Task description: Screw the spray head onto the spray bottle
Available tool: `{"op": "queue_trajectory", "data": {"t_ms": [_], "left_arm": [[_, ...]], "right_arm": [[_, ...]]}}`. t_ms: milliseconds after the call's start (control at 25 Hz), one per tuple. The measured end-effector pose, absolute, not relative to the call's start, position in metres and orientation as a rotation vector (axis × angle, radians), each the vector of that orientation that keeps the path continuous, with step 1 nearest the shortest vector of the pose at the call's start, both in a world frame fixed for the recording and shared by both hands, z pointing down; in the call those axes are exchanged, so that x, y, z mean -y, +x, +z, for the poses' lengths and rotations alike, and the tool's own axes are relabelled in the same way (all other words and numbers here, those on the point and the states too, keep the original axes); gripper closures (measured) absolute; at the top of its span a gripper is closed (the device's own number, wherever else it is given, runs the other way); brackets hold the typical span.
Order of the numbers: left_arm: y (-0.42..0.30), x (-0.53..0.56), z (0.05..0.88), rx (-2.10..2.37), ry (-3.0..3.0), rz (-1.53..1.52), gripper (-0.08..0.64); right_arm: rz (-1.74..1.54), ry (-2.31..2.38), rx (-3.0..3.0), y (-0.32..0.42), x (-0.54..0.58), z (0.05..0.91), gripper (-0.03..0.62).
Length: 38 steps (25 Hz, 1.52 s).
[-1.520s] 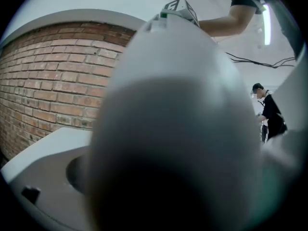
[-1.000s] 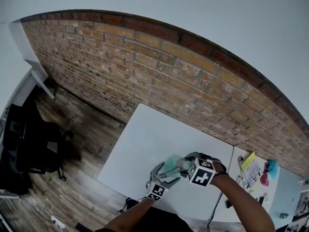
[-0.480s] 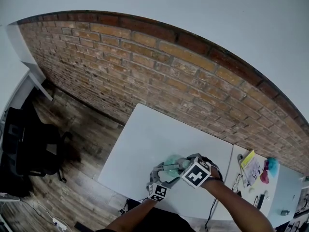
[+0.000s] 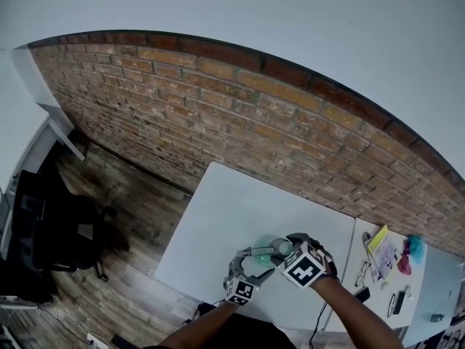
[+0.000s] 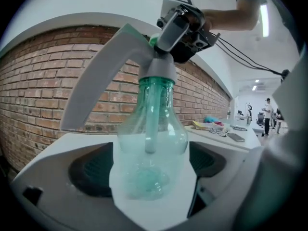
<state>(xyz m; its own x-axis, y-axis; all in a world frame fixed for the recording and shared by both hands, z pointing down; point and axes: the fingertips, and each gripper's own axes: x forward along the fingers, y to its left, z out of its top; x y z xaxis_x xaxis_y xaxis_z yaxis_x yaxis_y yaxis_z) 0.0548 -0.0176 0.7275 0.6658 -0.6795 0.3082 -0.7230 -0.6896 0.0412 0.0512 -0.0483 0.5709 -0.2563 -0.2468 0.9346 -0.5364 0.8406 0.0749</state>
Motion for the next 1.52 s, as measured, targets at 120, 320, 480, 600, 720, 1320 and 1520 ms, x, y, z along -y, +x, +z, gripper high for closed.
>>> {"op": "queue_trajectory", "data": {"t_ms": [120, 320, 480, 600, 720, 1320, 1520], "left_arm": [[0.054, 0.018, 0.719, 1.144, 2.726, 0.389, 0.069], [0.064, 0.026, 0.706, 1.099, 2.755, 0.366, 0.069], [0.069, 0.033, 0.705, 1.07, 2.783, 0.382, 0.067], [0.071, 0.038, 0.703, 1.049, 2.806, 0.39, 0.067], [0.073, 0.039, 0.702, 1.037, 2.819, 0.388, 0.067], [0.072, 0.041, 0.702, 1.063, 2.806, 0.399, 0.069], [0.067, 0.037, 0.71, 1.055, 2.784, 0.424, 0.069]], "right_arm": [[0.273, 0.558, 1.894, 0.054, 0.045, 0.556, 0.307], [0.13, 0.416, 1.879, 0.068, 0.044, 0.561, 0.246], [0.149, 0.299, 1.89, 0.059, 0.04, 0.576, 0.221], [0.09, 0.251, 1.842, 0.056, 0.046, 0.586, 0.224], [0.092, 0.274, 1.78, 0.059, 0.053, 0.585, 0.289], [0.54, 0.753, 1.918, 0.055, 0.068, 0.569, 0.29], [0.42, 0.75, 2.014, 0.058, 0.058, 0.543, 0.288]]}}
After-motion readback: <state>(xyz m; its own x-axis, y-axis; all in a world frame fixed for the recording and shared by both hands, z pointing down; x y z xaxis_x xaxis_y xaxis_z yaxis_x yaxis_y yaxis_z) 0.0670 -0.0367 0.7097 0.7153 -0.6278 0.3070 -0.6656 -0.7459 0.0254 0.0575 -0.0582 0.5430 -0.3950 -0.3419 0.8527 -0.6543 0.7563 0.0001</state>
